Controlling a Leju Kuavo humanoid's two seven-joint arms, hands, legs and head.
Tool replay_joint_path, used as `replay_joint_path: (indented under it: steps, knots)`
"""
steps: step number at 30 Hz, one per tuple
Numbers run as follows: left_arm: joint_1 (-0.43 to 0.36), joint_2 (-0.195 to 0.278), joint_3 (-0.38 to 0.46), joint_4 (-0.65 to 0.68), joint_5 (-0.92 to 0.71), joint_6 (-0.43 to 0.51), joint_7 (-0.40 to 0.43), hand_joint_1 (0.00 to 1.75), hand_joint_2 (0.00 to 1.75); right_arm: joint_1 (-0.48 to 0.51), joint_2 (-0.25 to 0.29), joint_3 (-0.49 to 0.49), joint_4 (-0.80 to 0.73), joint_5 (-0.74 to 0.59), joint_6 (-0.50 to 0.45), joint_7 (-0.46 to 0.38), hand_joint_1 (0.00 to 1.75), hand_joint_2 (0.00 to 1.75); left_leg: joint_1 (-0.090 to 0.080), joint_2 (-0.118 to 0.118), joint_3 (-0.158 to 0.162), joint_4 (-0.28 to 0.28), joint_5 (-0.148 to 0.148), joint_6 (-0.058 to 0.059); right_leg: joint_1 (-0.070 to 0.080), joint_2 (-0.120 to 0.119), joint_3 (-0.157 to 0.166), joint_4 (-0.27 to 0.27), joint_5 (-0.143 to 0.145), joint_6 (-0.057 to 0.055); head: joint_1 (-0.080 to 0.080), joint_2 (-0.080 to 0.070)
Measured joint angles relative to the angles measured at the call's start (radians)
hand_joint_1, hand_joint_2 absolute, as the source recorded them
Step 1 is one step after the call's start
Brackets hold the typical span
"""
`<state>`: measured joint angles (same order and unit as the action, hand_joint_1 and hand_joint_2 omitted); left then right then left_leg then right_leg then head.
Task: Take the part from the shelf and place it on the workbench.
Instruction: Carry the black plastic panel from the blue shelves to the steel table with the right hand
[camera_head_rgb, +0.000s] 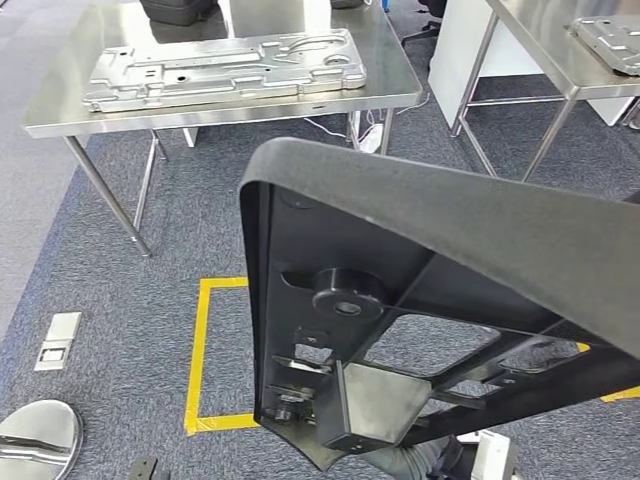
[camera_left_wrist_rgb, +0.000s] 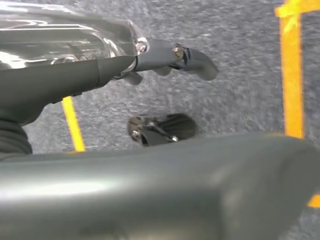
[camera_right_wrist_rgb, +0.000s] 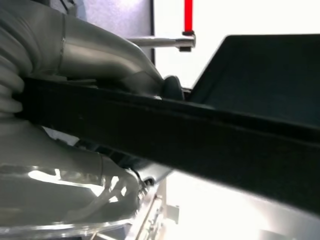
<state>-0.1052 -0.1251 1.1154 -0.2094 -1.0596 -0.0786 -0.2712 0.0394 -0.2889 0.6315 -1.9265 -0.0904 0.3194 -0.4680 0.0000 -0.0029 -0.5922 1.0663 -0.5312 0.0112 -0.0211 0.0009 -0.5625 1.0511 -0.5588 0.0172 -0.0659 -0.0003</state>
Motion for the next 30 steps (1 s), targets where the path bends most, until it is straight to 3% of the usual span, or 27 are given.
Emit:
replay_joint_path:
  steps: [2, 4, 7, 8, 9, 10, 12, 14, 17, 19, 20, 22, 23, 24, 25, 26, 28, 30]
  knots:
    - [0.001, 0.000, 0.000, 0.000, 0.000, 0.000, 0.001, 0.00, 0.00, 0.001, 0.000, 0.000, -0.001, 0.000, -0.003, 0.004, 1.75, 1.75, 0.001, 0.000, 0.002, -0.010, 0.000, 0.008, -0.001, 0.000, 0.002, -0.003, -0.001, 0.011, 0.000, 0.000]
    - [0.000, 0.000, 0.000, 0.000, 0.000, 0.000, 0.001, 0.00, 0.00, 0.000, 0.000, -0.001, -0.002, 0.000, -0.005, 0.005, 1.75, 1.75, 0.006, 0.001, 0.008, -0.019, 0.004, 0.020, -0.001, 0.000, -0.006, 0.023, -0.022, 0.019, 0.000, 0.000]
    - [-0.002, 0.000, 0.000, 0.000, 0.000, 0.000, 0.001, 0.00, 0.00, 0.004, 0.000, -0.002, -0.002, 0.000, -0.007, 0.008, 1.75, 1.75, 0.007, 0.003, 0.013, -0.023, 0.002, 0.031, 0.000, 0.000, -0.090, 0.194, -0.105, 0.025, 0.000, 0.000]
    - [-0.001, 0.000, 0.000, 0.000, -0.001, 0.000, 0.001, 0.00, 0.00, 0.007, 0.000, -0.002, -0.002, 0.000, -0.008, 0.010, 1.75, 1.75, 0.006, 0.003, 0.014, -0.023, 0.001, 0.032, 0.000, 0.000, -0.118, 0.245, -0.118, 0.026, 0.000, 0.000]
    - [-0.001, 0.000, 0.000, 0.000, -0.001, 0.000, 0.002, 0.00, 0.00, 0.009, 0.000, -0.003, -0.002, 0.000, -0.010, 0.011, 1.75, 1.75, 0.006, 0.003, 0.016, -0.023, 0.000, 0.033, 0.000, 0.000, -0.131, 0.265, -0.112, 0.027, 0.000, 0.000]
    - [0.000, 0.000, -0.001, 0.000, -0.001, 0.000, 0.002, 0.00, 0.00, 0.010, 0.000, -0.003, -0.002, 0.000, -0.010, 0.012, 1.75, 1.75, 0.006, 0.002, 0.019, -0.023, -0.002, 0.032, 0.000, 0.000, -0.124, 0.242, -0.085, 0.027, 0.000, 0.000]
    - [0.000, 0.000, -0.001, 0.000, -0.001, 0.000, 0.002, 0.00, 0.00, 0.010, -0.001, -0.003, -0.002, 0.000, -0.011, 0.015, 1.75, 1.75, 0.007, 0.001, 0.029, -0.022, -0.009, 0.027, 0.000, -0.001, -0.070, 0.118, -0.010, 0.023, 0.000, 0.000]
    - [0.000, 0.000, -0.001, 0.000, -0.001, 0.000, 0.002, 0.00, 0.00, 0.011, -0.001, -0.004, -0.003, 0.000, -0.011, 0.019, 1.75, 1.75, 0.003, 0.000, 0.033, -0.019, -0.016, 0.017, 0.003, 0.000, -0.028, 0.020, 0.024, 0.017, 0.000, 0.000]
    - [-0.001, 0.000, -0.001, 0.000, -0.001, 0.000, 0.002, 0.00, 0.00, 0.013, -0.001, -0.004, -0.006, 0.001, -0.012, 0.025, 1.75, 1.75, 0.002, 0.000, 0.034, -0.019, -0.020, 0.003, 0.005, 0.002, -0.022, 0.002, 0.020, 0.000, -0.001, 0.000]
    - [-0.003, 0.000, -0.001, 0.000, -0.001, 0.000, 0.002, 0.00, 0.00, 0.012, -0.001, -0.005, -0.008, 0.002, -0.012, 0.025, 1.75, 1.75, 0.004, 0.000, 0.029, 0.000, -0.037, -0.008, 0.001, 0.000, -0.019, -0.001, 0.020, -0.011, -0.001, 0.000]
    - [-0.003, 0.000, -0.001, 0.000, -0.001, 0.000, 0.002, 0.00, 0.00, 0.012, -0.001, -0.005, -0.008, 0.002, -0.012, 0.025, 1.75, 1.75, 0.005, 0.000, 0.013, 0.037, -0.060, -0.013, -0.002, -0.001, -0.017, -0.002, 0.020, -0.016, -0.001, 0.000]
    - [-0.003, 0.000, -0.002, 0.000, 0.000, 0.000, 0.002, 0.00, 0.00, 0.011, -0.001, -0.005, -0.009, 0.005, -0.012, 0.025, 1.75, 1.75, 0.008, 0.001, -0.046, 0.160, -0.119, -0.022, -0.002, -0.003, -0.016, -0.002, 0.018, -0.021, -0.001, 0.000]
    - [-0.002, 0.000, -0.002, 0.000, 0.000, 0.000, 0.003, 0.00, 0.00, 0.011, -0.001, -0.005, -0.009, 0.006, -0.012, 0.026, 1.75, 1.75, 0.009, 0.001, -0.076, 0.219, -0.138, -0.025, -0.002, -0.004, -0.016, -0.002, 0.018, -0.022, -0.001, 0.000]
    - [-0.001, 0.000, -0.002, 0.000, 0.001, 0.000, 0.003, 0.00, 0.00, 0.010, -0.001, -0.005, -0.008, 0.006, -0.012, 0.026, 1.75, 1.75, 0.010, 0.001, -0.094, 0.250, -0.139, -0.025, -0.001, -0.004, -0.015, -0.002, 0.017, -0.022, -0.001, 0.000]
    - [0.000, 0.000, -0.002, 0.000, 0.001, 0.000, 0.003, 0.00, 0.00, 0.009, -0.001, -0.005, -0.008, 0.006, -0.012, 0.026, 1.75, 1.75, 0.009, 0.001, -0.096, 0.243, -0.121, -0.024, -0.001, -0.003, -0.013, -0.001, 0.015, -0.022, -0.001, 0.000]
    - [0.000, 0.000, -0.002, 0.000, 0.003, 0.000, 0.002, 0.00, 0.00, 0.008, -0.001, -0.005, -0.008, 0.006, -0.012, 0.026, 1.75, 1.75, 0.009, 0.001, -0.078, 0.198, -0.085, -0.021, -0.001, -0.002, -0.009, -0.001, 0.013, -0.021, -0.001, 0.000]
    - [0.000, 0.000, -0.002, 0.000, 0.007, 0.000, 0.002, 0.00, 0.00, 0.003, -0.001, -0.005, -0.008, 0.006, -0.012, 0.027, 1.75, 1.75, 0.005, 0.000, -0.025, 0.068, -0.013, -0.009, 0.000, -0.001, -0.002, -0.002, 0.008, -0.017, -0.001, 0.000]
    - [0.001, 0.000, -0.002, 0.000, 0.009, 0.002, 0.002, 0.00, 0.00, -0.002, -0.001, -0.004, -0.007, 0.005, -0.012, 0.027, 1.75, 1.75, -0.001, 0.000, 0.005, -0.004, 0.006, 0.002, 0.001, 0.000, -0.002, -0.001, 0.005, -0.008, -0.001, 0.000]
